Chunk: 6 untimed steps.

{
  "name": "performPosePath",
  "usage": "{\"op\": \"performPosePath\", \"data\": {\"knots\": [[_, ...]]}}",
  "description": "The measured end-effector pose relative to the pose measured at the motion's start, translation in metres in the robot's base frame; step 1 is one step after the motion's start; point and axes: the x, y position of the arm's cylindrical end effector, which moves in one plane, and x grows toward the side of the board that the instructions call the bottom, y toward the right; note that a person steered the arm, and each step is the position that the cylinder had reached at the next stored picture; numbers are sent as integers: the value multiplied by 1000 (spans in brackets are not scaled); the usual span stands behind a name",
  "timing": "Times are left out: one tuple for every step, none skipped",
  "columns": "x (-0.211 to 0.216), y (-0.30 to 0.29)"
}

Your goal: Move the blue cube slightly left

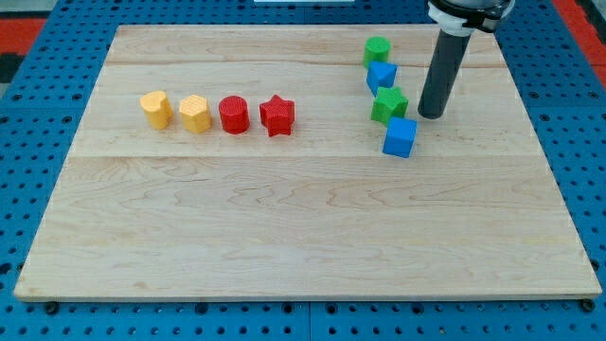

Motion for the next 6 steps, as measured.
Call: {"op": "performPosePath", "data": {"knots": [[-6,-41],[-10,-47],[-5,-24],[11,12],[38,25],[44,15]]}}
